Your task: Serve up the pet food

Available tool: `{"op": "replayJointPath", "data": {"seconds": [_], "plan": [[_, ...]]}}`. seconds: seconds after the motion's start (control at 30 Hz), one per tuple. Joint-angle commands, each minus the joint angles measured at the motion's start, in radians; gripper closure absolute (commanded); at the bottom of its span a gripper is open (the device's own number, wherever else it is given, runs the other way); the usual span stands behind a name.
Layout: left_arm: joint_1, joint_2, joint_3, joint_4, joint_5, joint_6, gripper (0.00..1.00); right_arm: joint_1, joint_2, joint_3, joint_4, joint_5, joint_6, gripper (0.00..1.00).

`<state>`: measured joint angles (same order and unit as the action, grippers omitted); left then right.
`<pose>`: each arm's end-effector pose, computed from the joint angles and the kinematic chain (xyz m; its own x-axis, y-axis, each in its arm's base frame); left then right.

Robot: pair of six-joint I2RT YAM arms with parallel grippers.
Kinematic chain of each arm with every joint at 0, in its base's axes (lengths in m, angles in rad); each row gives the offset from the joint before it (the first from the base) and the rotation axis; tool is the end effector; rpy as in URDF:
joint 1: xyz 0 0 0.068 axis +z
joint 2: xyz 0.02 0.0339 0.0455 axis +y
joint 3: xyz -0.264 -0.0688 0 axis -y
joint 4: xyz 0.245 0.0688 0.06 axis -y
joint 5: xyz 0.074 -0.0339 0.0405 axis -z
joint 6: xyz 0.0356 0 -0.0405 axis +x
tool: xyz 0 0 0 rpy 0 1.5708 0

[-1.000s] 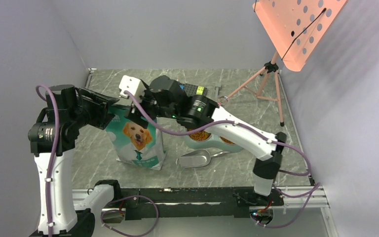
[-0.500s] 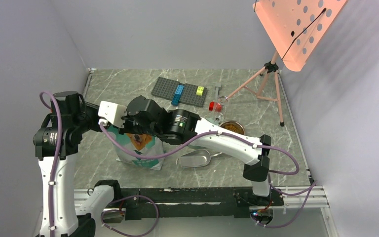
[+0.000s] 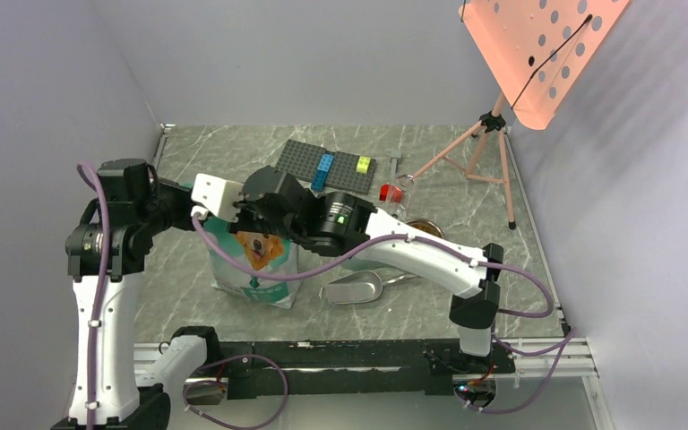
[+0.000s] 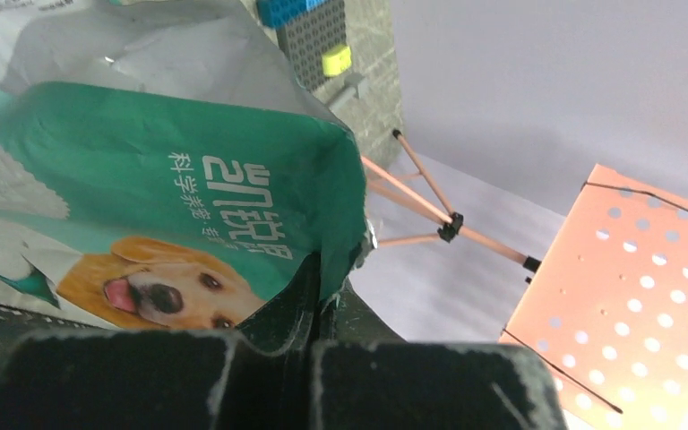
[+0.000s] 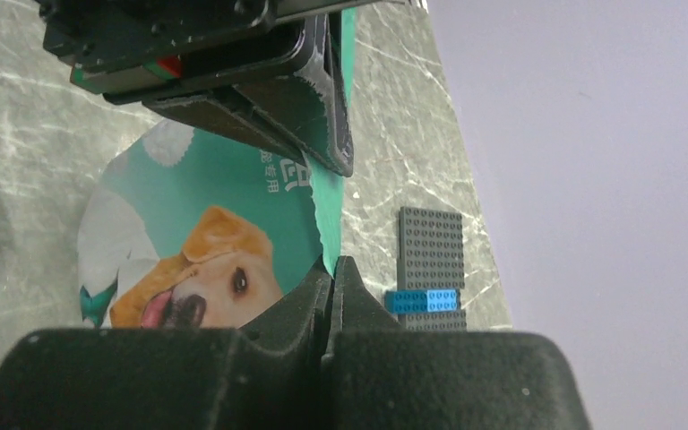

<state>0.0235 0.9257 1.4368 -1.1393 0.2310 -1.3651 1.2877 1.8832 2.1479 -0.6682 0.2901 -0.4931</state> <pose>0.1337 -0.0050 0.4328 -0.2789 -0.9597 -0.0335 -0.5420 0.1861 -0.8195 0.1275 0.4017 0.4443 0.3041 -0.5784 -0.7570 -0.7977 0.2798 -0.5343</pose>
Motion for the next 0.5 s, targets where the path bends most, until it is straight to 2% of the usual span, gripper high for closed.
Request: {"op": "replayJointPath", "data": {"seconds": [0.0,0.17,0.3,0.37,0.47], "plan": [[-0.054,0.026,0.097,0.069,0.061,-0.124,1.00,-0.040,-0.135,0.068,-0.082,0.058,-0.001,1.00],[-0.083,0.072,0.196,-0.008,0.003,-0.096,1.00,-0.042,-0.136,0.098,-0.134,-0.001,0.032,1.00],[-0.083,0.054,0.178,-0.040,-0.075,-0.075,1.00,-0.050,-0.084,0.099,-0.136,-0.045,0.088,1.00],[-0.083,0.048,0.167,-0.044,-0.096,-0.073,1.00,-0.051,-0.020,0.142,-0.131,-0.047,0.122,0.81],[-0.082,0.063,0.177,-0.069,-0.099,-0.067,1.00,-0.051,0.048,0.190,-0.095,-0.023,0.155,0.76]]}}
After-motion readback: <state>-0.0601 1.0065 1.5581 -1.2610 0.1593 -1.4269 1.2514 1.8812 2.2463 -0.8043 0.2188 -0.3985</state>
